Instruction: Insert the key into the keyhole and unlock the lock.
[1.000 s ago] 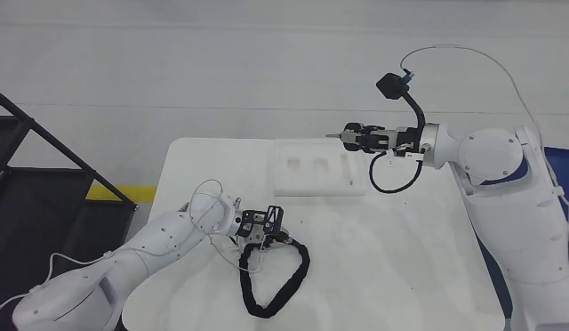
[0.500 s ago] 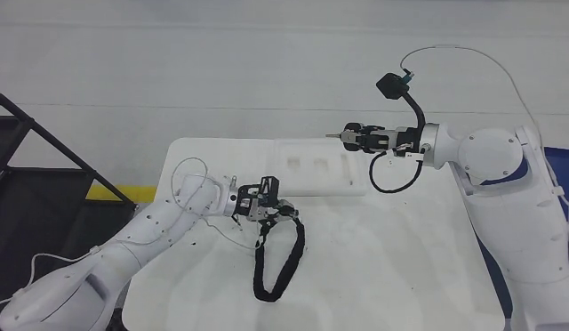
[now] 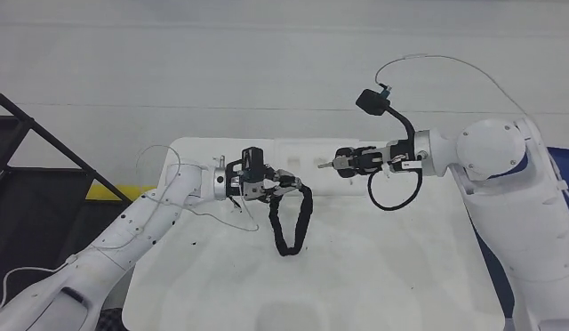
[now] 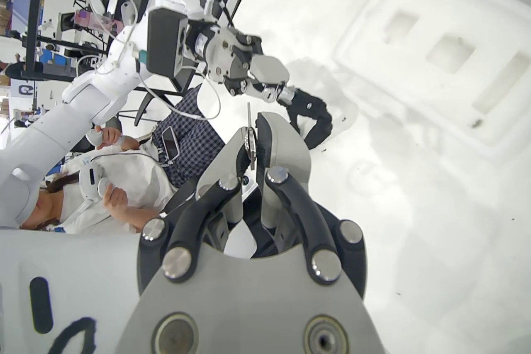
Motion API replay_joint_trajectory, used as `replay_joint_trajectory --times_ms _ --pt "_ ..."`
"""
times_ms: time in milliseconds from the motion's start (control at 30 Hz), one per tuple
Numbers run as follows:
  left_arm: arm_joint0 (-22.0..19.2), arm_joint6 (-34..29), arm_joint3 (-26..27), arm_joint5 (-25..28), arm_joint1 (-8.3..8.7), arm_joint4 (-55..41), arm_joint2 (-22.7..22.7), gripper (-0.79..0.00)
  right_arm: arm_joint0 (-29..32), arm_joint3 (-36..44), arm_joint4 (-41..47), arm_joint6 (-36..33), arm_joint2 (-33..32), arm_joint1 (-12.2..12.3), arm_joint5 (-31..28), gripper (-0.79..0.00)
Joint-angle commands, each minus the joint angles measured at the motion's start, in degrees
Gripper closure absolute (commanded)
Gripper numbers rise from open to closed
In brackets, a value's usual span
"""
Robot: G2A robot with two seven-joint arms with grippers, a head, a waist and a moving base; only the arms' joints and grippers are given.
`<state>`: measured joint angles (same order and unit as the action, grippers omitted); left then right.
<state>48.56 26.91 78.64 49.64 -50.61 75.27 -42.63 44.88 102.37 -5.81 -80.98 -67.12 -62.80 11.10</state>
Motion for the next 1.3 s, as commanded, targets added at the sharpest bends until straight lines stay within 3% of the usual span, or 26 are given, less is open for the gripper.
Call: replay_joint_trajectory --times_ms 0,233,533,1033,1267 --pt "0.8 0.3 1.5 -0.9 0.26 -0.7 -1.4 0.000 -1.2 1.4 -2.0 -2.0 0.6 0.2 0.9 0.000" --pt "2.6 1.3 4.7 -3.2 0.42 0.5 -3.8 0.000 -3.8 4.7 -3.6 -4.0 2.2 0.5 3.8 0.000" --pt "3.8 9.8 4.5 -11.4 -0.91 6.0 -3.3 0.000 -5.6 6.2 -9.0 -5.6 4.3 1.2 5.6 0.000" --pt "3.8 9.8 4.5 -11.4 -0.91 6.0 -3.3 0.000 -5.6 6.2 -9.0 -5.6 4.3 1.2 5.6 0.000" --pt "6.0 8.6 5.6 -11.9 -1.62 4.2 -2.8 0.000 -6.5 7.4 -11.5 -7.0 4.8 1.9 5.2 0.000"
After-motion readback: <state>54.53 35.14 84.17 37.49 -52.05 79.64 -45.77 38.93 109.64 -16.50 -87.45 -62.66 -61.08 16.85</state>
